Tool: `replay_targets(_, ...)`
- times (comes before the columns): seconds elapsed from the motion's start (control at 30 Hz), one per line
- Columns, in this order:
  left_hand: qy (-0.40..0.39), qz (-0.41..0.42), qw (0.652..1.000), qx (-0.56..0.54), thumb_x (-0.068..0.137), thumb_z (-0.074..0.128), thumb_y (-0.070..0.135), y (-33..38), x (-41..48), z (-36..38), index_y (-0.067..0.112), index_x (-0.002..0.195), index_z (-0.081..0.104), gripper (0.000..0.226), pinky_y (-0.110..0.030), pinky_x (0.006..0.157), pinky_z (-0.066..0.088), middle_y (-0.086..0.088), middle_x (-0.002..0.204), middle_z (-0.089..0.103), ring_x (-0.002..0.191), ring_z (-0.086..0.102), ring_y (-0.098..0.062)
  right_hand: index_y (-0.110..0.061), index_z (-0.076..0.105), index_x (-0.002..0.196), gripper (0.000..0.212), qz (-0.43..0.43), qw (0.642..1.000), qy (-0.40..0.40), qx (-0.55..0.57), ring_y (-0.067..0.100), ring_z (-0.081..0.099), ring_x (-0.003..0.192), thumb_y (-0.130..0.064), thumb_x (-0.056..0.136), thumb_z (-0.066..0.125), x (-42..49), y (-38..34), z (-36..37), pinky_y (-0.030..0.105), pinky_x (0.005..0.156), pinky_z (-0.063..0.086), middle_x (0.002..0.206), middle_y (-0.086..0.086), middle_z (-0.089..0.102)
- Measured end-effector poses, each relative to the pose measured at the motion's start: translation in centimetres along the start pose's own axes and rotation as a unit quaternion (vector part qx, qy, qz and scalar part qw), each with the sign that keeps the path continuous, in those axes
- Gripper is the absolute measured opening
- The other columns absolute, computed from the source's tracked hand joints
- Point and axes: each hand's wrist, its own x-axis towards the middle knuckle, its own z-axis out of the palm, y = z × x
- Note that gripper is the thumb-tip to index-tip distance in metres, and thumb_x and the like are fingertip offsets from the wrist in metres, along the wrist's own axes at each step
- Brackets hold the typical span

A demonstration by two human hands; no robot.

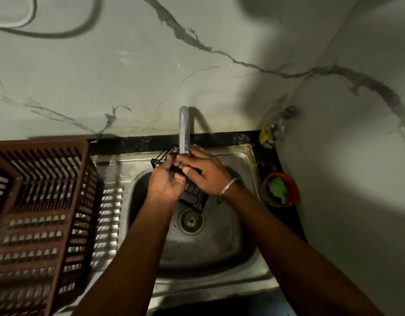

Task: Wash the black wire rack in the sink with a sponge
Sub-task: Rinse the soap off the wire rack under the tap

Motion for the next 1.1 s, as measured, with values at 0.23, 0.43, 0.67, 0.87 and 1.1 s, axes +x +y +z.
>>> replay_targets(0.23, -0.017, -0.030, 0.999, -0.005, 0.110, 0.049, 0.026, 0.0, 0.1, 0.0, 0.016, 0.123, 0.074, 0.030, -0.061, 0.101, 0.055, -0.015, 0.121, 0.075, 0.114, 0.072, -0.031, -0.025, 0.052, 0.153, 0.057, 0.055, 0.989, 0.042, 0.133, 0.018, 0.030, 0.153, -0.031, 0.098, 0.068, -1.2, 0.3, 0.2, 0.035, 0.122, 0.030, 0.165, 0.016, 0.036)
replay_targets(0.43, -0.013, 0.050, 0.995, -0.082, 0.111, 0.052, 0.022, -1.4, 0.5, 0.6, 0.017, 0.125, 0.068, 0.022, -0.052, 0.109, 0.055, -0.014, 0.137, 0.067, 0.132, 0.064, -0.030, -0.026, 0.055, 0.148, 0.052, 0.215, 0.967, 0.025, 0.131, 0.026, 0.050, 0.136, -0.043, 0.100, 0.063, 0.9, -2.6, -0.2, 0.037, 0.111, 0.041, 0.150, 0.009, 0.053)
replay_targets(0.67, -0.020, 0.046, 0.993, -0.106, 0.109, 0.058, 0.026, -1.6, 1.4, 0.9, 0.026, 0.138, 0.064, 0.030, -0.049, 0.122, 0.044, -0.030, 0.150, 0.054, 0.138, 0.058, -0.045, -0.023, 0.072, 0.117, 0.029, 0.239, 0.952, -0.014, 0.190, 0.024, 0.071, 0.105, -0.037, 0.092, 0.075, 4.4, -2.9, -0.2, 0.038, 0.091, 0.057, 0.113, 0.005, 0.075)
replay_targets(0.87, -0.001, 0.039, 0.984, -0.171, 0.110, 0.057, 0.022, -0.3, 1.4, 0.5, 0.024, 0.130, 0.066, 0.022, -0.054, 0.095, 0.063, -0.033, 0.154, 0.044, 0.140, 0.054, -0.043, -0.024, 0.055, 0.144, 0.062, 0.194, 0.949, -0.014, 0.246, 0.024, 0.061, 0.125, -0.034, 0.088, 0.079, 4.0, -2.9, 0.4, 0.042, 0.103, 0.054, 0.137, 0.005, 0.061)
replay_targets(1.1, -0.019, 0.092, 0.988, -0.126, 0.099, 0.056, -0.003, -1.0, -1.0, 2.0, 0.013, 0.102, 0.063, 0.017, -0.054, 0.077, 0.066, -0.020, 0.114, 0.065, 0.118, 0.066, -0.035, -0.040, 0.058, 0.140, 0.042, 0.230, 0.890, 0.096, 0.381, 0.020, 0.063, 0.127, -0.042, 0.098, 0.066, 2.9, -2.0, 2.7, 0.050, 0.109, 0.053, 0.139, 0.004, 0.066)
